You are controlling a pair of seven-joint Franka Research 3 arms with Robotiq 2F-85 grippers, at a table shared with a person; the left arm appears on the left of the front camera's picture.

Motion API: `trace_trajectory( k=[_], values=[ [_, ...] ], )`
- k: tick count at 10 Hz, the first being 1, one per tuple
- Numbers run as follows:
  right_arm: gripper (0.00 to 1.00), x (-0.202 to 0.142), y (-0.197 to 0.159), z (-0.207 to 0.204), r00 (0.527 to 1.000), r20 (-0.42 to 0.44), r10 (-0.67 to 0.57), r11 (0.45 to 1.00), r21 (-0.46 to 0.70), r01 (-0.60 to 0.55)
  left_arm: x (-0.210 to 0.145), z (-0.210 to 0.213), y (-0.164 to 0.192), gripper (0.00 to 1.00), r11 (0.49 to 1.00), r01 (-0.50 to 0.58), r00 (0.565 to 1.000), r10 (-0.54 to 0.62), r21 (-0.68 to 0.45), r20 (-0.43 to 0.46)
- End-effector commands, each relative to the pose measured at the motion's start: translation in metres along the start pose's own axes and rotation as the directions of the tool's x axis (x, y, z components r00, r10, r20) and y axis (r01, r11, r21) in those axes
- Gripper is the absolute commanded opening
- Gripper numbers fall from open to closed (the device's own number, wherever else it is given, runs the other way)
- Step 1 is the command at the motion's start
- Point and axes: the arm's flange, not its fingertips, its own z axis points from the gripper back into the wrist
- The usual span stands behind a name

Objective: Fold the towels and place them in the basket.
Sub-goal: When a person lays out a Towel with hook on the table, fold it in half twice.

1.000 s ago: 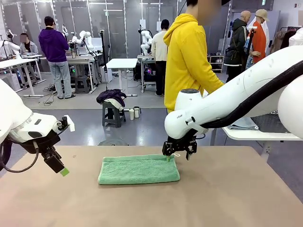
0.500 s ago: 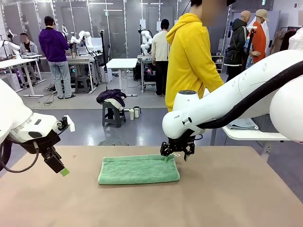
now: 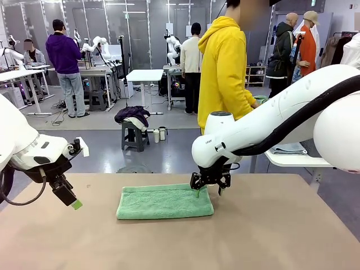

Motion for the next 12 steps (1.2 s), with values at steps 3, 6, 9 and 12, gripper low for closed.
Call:
trace_trajectory(
  k=[3,6,9,12],
  values=[
    [0.47,0.0058,0.0013,-0.0032,0.999,-0.024,-0.038,0.999,0.003,0.038,0.0016,-0.0007,-0.0019,1.0,1.0,-0.013,1.0,0.013,0.007,-0.012],
    [0.0,0.0069,0.0004,-0.0054,0.998,-0.043,-0.049,0.999,0.021,0.05,0.0016,-0.0007,-0.0019,1.0,1.0,-0.013,1.0,0.013,0.007,-0.012],
    [0.0,0.007,0.0014,-0.0039,0.997,-0.058,-0.048,0.999,0.021,0.049,0.0016,-0.0007,-0.0019,1.0,1.0,-0.013,1.0,0.013,0.007,-0.012],
    [0.0,0.0052,0.0004,0.0018,0.998,-0.044,-0.05,0.998,0.021,0.051,0.0016,-0.0007,-0.0019,1.0,1.0,-0.013,1.0,0.013,0.007,-0.012]
  ],
)
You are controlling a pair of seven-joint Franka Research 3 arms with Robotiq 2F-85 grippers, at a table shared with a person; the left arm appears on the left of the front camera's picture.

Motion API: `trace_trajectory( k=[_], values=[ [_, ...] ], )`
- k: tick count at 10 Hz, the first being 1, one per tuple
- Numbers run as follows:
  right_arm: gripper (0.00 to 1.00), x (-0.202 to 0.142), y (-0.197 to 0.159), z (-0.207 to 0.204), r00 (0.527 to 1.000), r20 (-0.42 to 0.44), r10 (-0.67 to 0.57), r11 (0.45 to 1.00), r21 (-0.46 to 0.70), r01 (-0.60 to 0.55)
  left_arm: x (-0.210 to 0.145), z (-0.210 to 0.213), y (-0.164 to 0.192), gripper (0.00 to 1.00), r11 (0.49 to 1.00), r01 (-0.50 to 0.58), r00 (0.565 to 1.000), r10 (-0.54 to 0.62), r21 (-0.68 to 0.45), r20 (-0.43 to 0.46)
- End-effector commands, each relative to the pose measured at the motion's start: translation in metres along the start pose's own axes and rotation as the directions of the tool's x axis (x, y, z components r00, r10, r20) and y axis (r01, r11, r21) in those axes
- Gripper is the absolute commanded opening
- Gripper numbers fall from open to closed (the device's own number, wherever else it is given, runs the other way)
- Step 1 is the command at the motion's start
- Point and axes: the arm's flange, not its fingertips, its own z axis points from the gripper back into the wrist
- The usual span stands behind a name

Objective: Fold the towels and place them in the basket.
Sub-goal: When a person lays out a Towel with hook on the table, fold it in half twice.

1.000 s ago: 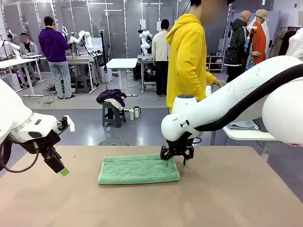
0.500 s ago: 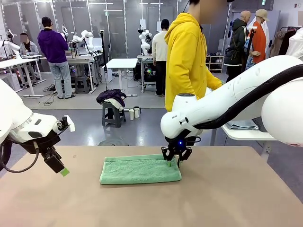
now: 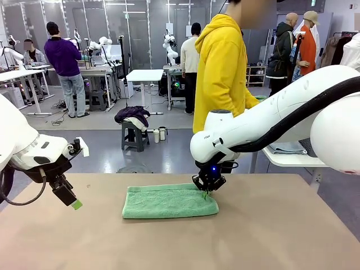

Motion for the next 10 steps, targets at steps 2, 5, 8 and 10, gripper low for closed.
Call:
trace_trajectory(
  k=[2,5,8,10],
  values=[
    [0.0,-0.002,-0.004,0.002,1.0,-0.005,-0.014,1.0,-0.011,0.014,0.002,-0.001,-0.002,1.0,1.0,-0.013,1.0,0.013,0.007,-0.012],
    [0.0,-0.01,-0.018,0.032,1.0,0.011,0.001,0.999,-0.042,-0.001,0.002,-0.001,-0.002,1.0,1.0,-0.013,1.0,0.013,0.007,-0.012],
    [0.0,-0.022,-0.04,0.084,0.999,0.032,0.009,0.998,-0.065,-0.007,0.002,-0.001,-0.002,1.0,1.0,-0.013,1.0,0.013,0.007,-0.012],
    [0.0,-0.028,-0.029,0.11,0.998,0.047,0.048,0.997,-0.058,-0.045,0.002,-0.001,-0.002,1.0,1.0,-0.013,1.0,0.013,0.007,-0.012]
  ],
)
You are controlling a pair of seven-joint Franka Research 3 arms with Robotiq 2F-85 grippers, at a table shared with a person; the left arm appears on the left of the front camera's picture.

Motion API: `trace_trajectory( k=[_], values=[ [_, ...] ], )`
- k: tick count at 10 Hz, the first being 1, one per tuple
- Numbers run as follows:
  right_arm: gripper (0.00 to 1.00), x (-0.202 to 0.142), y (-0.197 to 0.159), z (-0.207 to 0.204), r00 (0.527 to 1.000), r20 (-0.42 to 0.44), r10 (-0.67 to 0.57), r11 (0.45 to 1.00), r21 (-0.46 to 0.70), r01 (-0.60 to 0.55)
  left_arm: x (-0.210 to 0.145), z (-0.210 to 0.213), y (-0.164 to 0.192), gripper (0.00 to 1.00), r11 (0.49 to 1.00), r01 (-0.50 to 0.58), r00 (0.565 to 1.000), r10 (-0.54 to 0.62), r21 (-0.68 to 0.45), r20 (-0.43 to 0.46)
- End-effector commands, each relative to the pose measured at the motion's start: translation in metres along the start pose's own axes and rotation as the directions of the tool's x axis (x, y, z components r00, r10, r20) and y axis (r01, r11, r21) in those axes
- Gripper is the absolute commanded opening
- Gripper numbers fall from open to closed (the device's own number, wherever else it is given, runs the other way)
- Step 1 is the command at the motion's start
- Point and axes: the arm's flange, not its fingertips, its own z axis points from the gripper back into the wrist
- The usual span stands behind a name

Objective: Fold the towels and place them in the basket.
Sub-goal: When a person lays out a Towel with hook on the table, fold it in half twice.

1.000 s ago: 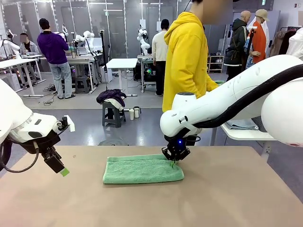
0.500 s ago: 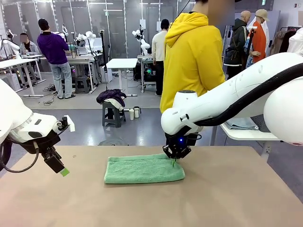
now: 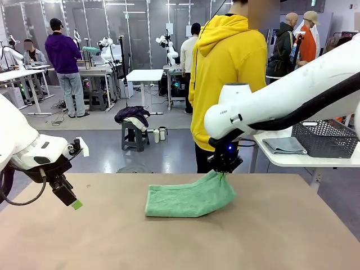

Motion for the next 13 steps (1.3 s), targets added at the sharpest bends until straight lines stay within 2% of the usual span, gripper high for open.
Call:
trace_trajectory(
  k=[1,4,6,13],
  values=[
    [0.0,-0.008,0.014,0.013,0.998,0.001,0.065,0.998,-0.006,-0.065,0.002,0.0,-0.002,1.0,1.0,-0.013,1.0,0.013,0.007,-0.011],
    [0.0,0.0,0.059,0.029,0.992,-0.017,0.124,0.99,0.068,-0.122,0.002,0.0,-0.002,1.0,1.0,-0.013,1.0,0.013,0.007,-0.011],
    [0.0,0.006,0.088,0.028,0.993,-0.053,0.101,0.984,0.155,-0.092,0.002,0.0,-0.002,1.0,1.0,-0.013,1.0,0.013,0.007,-0.011],
    [0.0,0.012,0.164,-0.019,0.993,-0.063,0.103,0.969,0.232,-0.086,0.002,0.0,-0.002,1.0,1.0,-0.013,1.0,0.013,0.007,-0.011]
  ],
)
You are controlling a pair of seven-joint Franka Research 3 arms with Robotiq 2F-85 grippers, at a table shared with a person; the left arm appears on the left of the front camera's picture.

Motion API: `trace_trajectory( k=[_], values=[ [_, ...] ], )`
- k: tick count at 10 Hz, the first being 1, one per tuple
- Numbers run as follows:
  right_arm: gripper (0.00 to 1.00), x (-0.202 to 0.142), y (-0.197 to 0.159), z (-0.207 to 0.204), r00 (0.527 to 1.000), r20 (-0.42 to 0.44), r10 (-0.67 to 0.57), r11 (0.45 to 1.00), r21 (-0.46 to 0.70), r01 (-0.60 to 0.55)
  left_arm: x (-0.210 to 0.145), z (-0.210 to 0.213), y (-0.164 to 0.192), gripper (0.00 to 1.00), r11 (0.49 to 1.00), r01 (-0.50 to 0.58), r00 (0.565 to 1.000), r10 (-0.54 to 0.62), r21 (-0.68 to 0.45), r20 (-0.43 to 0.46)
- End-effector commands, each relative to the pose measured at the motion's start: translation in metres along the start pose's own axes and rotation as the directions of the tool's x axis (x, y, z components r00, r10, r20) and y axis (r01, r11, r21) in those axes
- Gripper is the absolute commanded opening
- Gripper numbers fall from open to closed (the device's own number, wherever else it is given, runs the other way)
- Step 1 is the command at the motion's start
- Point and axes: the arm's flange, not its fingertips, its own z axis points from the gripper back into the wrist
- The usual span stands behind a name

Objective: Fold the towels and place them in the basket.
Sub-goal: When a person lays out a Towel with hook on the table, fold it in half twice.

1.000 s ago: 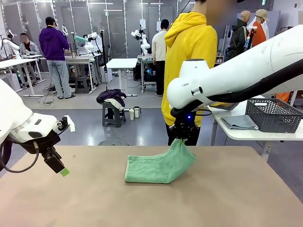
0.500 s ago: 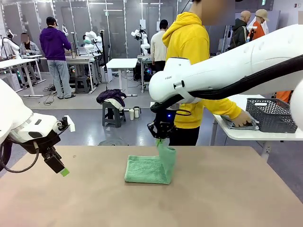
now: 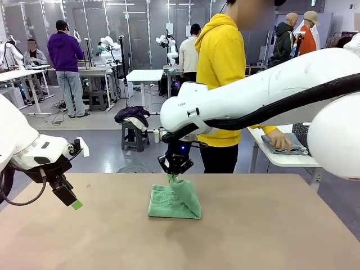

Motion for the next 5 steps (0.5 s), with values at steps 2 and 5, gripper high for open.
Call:
trace_trajectory(
  k=[2,5],
  values=[
    [0.0,0.018,0.011,-0.02,0.999,0.024,-0.036,0.999,0.001,0.036,0.001,0.0,-0.002,1.0,1.0,-0.014,1.0,0.014,0.007,-0.011],
    [0.0,0.027,0.017,-0.041,1.0,0.01,-0.018,1.0,0.001,0.018,0.001,0.0,-0.002,1.0,1.0,-0.014,1.0,0.014,0.007,-0.011]
  ],
)
